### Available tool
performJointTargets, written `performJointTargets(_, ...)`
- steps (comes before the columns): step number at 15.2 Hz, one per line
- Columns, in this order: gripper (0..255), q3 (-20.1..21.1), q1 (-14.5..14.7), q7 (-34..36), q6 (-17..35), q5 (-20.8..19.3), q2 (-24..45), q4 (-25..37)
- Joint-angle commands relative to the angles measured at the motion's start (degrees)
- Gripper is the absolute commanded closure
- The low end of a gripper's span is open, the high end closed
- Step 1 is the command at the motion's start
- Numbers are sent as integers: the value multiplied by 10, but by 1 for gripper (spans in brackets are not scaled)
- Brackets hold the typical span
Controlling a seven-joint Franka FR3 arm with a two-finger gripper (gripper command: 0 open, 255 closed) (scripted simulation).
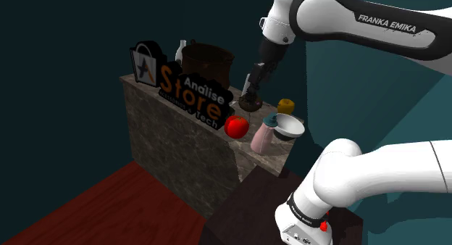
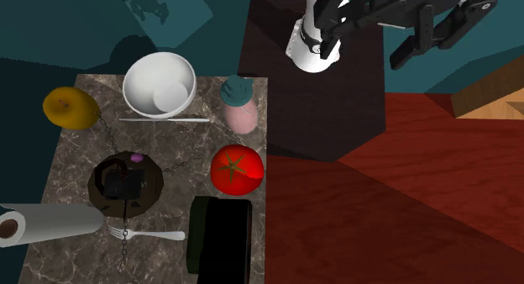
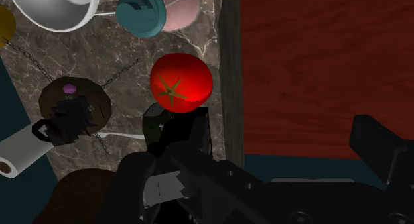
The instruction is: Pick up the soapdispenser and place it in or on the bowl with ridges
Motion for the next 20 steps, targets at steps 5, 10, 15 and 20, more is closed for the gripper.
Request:
performJointTargets(5,0,-48,-12,-39,49,-16,-54,-84)
performJointTargets(10,0,-117,-37,-92,111,-47,-107,-175)
performJointTargets(15,0,-197,-74,-151,178,-88,-134,-249)
performJointTargets(20,0,-292,-116,-219,256,-136,-125,-301)
